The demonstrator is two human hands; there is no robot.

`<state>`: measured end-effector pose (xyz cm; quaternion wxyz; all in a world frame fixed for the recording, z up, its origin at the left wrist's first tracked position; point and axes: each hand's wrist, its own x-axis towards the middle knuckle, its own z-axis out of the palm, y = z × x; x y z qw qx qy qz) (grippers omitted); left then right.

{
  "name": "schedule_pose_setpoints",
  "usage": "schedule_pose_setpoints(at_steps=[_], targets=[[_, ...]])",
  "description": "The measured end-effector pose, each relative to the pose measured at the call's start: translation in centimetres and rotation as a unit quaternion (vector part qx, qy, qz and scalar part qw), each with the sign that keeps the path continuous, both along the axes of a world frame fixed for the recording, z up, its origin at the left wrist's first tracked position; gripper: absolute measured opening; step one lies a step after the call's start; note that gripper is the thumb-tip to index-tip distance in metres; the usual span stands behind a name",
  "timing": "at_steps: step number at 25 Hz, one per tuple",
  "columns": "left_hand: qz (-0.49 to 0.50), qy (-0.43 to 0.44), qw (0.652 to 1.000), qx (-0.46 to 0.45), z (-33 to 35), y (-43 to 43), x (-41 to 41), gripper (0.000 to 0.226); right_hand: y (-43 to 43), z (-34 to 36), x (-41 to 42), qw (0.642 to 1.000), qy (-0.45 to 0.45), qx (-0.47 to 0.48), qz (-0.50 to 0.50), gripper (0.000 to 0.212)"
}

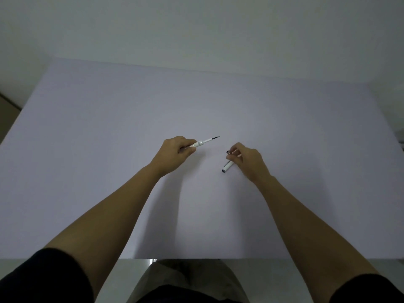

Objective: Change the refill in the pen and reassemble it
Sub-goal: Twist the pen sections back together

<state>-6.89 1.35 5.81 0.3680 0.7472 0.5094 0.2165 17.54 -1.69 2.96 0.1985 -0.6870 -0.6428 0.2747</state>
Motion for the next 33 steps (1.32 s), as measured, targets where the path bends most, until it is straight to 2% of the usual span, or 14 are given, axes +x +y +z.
schedule_pose_setpoints(at_steps=[4,8,19,24,26,30,33], targets=[[-0.022,0.025,0.999,0.012,0.1,-0.3,-0.3,0.018,0.8,2.4,-0.6,0.996,0.052,0.059,0.045,0.011],[-0.029,0.038,0.999,0.02,0.3,-0.3,-0.5,0.019,1.2,3.3,-1.2,0.993,0.032,0.081,0.074,0.017],[-0.05,0.063,0.996,0.035,0.4,-0.3,-0.7,0.021,1.0,4.2,-1.9,0.985,-0.018,0.094,0.143,0.015],[-0.074,0.072,0.993,0.056,0.9,-0.2,-0.3,0.021,0.7,4.4,-3.2,0.975,-0.026,0.133,0.177,0.017],[-0.077,0.068,0.993,0.062,1.0,-0.2,-0.1,0.021,0.6,4.5,-3.9,0.978,0.004,0.129,0.162,0.017],[-0.076,0.069,0.992,0.076,1.2,-0.2,-0.3,0.021,0.2,4.5,-4.7,0.987,0.121,0.075,0.07,0.012],[-0.076,0.074,0.991,0.082,1.2,-0.3,-0.6,0.021,-0.2,4.4,-4.7,0.984,0.163,0.025,0.067,0.022]])
